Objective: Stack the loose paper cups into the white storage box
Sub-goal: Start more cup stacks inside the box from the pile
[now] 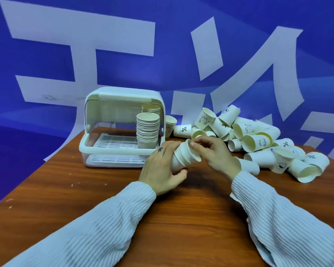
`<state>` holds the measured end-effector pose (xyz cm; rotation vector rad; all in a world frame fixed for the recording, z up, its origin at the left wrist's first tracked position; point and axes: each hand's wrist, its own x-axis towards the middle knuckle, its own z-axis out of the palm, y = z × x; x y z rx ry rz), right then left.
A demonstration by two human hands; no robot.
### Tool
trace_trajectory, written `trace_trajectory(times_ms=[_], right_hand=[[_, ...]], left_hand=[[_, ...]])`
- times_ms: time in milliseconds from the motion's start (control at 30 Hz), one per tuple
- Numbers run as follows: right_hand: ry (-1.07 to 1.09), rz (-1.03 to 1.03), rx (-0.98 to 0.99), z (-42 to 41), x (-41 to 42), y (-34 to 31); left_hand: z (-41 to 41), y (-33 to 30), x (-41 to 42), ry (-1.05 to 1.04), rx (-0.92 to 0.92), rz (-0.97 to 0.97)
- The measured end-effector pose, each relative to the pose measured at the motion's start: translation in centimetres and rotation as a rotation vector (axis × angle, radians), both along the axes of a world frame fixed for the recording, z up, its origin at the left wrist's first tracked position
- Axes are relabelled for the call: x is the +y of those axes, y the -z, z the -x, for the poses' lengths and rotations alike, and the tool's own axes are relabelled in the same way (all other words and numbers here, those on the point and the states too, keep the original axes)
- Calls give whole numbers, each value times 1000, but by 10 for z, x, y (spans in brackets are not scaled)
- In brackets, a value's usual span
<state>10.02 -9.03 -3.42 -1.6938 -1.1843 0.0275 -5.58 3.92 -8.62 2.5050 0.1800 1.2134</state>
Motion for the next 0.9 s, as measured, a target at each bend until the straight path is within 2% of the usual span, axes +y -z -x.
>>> trace_trajectory(times_ms=[100, 200, 367, 467, 600, 767, 900], right_hand=[[84, -152, -23, -1, 3, -15], [210, -346, 99, -3, 15, -45], [199, -326, 59, 15, 67, -85], [212, -224, -50, 23, 104, -96], [273, 49, -262, 27, 134, -104], [304, 376, -392, 32, 150, -90], [262, 369, -358, 28, 147, -76]], left_hand=[[10, -5, 8, -81, -21, 13], [20, -8, 19, -182, -101, 133], [27, -19, 28, -239, -270, 289], [30, -22, 32, -267, -306, 333], [32, -21, 34, -272, -296, 354], [31, -22, 37, -288, -293, 364], [32, -24, 38, -293, -304, 390]])
